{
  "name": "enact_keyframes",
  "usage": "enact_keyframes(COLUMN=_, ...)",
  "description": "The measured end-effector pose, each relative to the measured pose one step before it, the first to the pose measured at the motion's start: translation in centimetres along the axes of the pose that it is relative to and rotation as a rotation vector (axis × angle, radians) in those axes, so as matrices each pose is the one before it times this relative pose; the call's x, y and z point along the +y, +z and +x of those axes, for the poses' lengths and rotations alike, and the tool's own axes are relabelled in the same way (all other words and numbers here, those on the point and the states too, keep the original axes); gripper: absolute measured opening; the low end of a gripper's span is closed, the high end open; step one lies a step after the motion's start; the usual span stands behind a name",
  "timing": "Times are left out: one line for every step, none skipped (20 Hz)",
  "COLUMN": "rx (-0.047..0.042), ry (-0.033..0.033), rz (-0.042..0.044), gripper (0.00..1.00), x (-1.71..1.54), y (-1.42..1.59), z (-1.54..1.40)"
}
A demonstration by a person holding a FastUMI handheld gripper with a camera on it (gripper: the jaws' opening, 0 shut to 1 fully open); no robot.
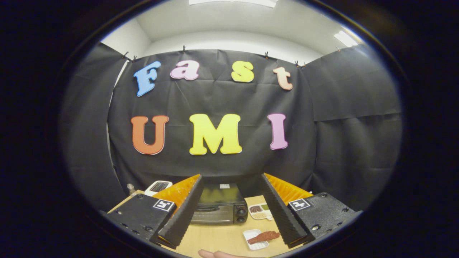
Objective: Open the toaster oven, put the food inside, and close the toaster oven door.
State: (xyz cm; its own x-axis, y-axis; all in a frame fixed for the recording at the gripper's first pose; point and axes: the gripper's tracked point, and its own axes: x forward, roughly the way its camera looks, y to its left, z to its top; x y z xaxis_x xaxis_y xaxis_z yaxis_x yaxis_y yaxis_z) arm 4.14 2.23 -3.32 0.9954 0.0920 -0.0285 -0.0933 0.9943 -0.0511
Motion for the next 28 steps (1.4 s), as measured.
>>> enact_keyframes(rx=0.01397, ry=0.01439, rz=-0.00122, gripper=1.0, x=0.395, y=-0.806, z=1.108)
enact_keyframes(rx=0.00825, ry=0.0085, rz=0.00041, gripper=1.0, x=0.138, y=-0.742, z=1.121)
enact_keyframes(rx=0.01448, ry=0.00399, rz=-0.00072, gripper=1.0, x=0.271, y=-0.844, z=1.298)
enact_keyframes(rx=0.01198, ry=0.00713, rz=0.00036, gripper=1.0, x=0.395, y=-0.884, z=1.384)
enact_keyframes(rx=0.01911, ry=0.00893, rz=-0.00149, gripper=1.0, x=0.504, y=-0.883, z=1.524)
enact_keyframes(rx=0.02068, ry=0.00775, rz=-0.00413, gripper=1.0, x=0.484, y=-0.902, z=1.548)
enact_keyframes(rx=0.01162, ry=0.014, rz=-0.01462, gripper=1.0, x=0.62, y=-0.599, z=1.559)
enact_keyframes(rx=0.01165, ry=0.00708, rz=-0.01814, gripper=1.0, x=0.501, y=-0.571, z=1.472)
enact_keyframes(rx=0.02737, ry=0.00118, rz=-0.01203, gripper=1.0, x=0.274, y=-0.874, z=1.575)
enact_keyframes(rx=0.0274, ry=0.01216, rz=-0.01374, gripper=1.0, x=0.674, y=-0.882, z=1.496)
enact_keyframes(rx=0.03721, ry=0.02035, rz=-0.02425, gripper=1.0, x=0.95, y=-0.995, z=1.444)
enact_keyframes(rx=0.03584, ry=0.01899, rz=-0.00199, gripper=1.0, x=0.738, y=-0.928, z=1.067)
enact_keyframes(rx=0.03105, ry=0.02338, rz=-0.00151, gripper=1.0, x=0.793, y=-0.743, z=1.009)
enact_keyframes(rx=0.03511, ry=0.00131, rz=-0.01682, gripper=1.0, x=0.409, y=-0.772, z=1.005)
enact_keyframes(rx=0.03239, ry=-0.01797, rz=-0.00991, gripper=1.0, x=-0.132, y=-0.871, z=0.646)
enact_keyframes(rx=0.03982, ry=-0.00679, rz=0.0072, gripper=1.0, x=0.133, y=-0.795, z=0.588)
enact_keyframes(rx=0.03988, ry=-0.00174, rz=0.00434, gripper=1.0, x=0.112, y=-0.736, z=0.565)
enact_keyframes(rx=0.03497, ry=-0.00456, rz=-0.00295, gripper=1.0, x=0.025, y=-0.654, z=0.392)
enact_keyframes(rx=0.02766, ry=-0.00925, rz=-0.00224, gripper=1.0, x=-0.109, y=-0.501, z=0.348)
enact_keyframes(rx=0.00853, ry=0.00073, rz=-0.0047, gripper=1.0, x=0.118, y=-0.162, z=0.295)
enact_keyframes(rx=0.01936, ry=0.00556, rz=-0.00194, gripper=1.0, x=0.228, y=-0.481, z=0.354)
enact_keyframes(rx=0.05101, ry=0.01452, rz=0.01387, gripper=1.0, x=0.337, y=-1.087, z=0.052)
enact_keyframes(rx=0.00649, ry=0.02185, rz=0.02688, gripper=1.0, x=0.318, y=0.047, z=-0.251)
enact_keyframes(rx=0.00301, ry=0.00615, rz=0.00772, gripper=1.0, x=0.057, y=-0.237, z=0.188)
enact_keyframes(rx=0.00922, ry=0.00778, rz=0.00683, gripper=1.0, x=-0.042, y=-0.273, z=-0.269)
enact_keyframes(rx=0.00492, ry=0.00612, rz=0.01484, gripper=1.0, x=-0.005, y=-0.239, z=-0.2)
enact_keyframes(rx=0.01039, ry=0.00344, rz=0.01504, gripper=1.0, x=0.051, y=-0.294, z=-0.106)
enact_keyframes(rx=0.00543, ry=0.00067, rz=0.01297, gripper=1.0, x=0.012, y=-0.203, z=-0.249)
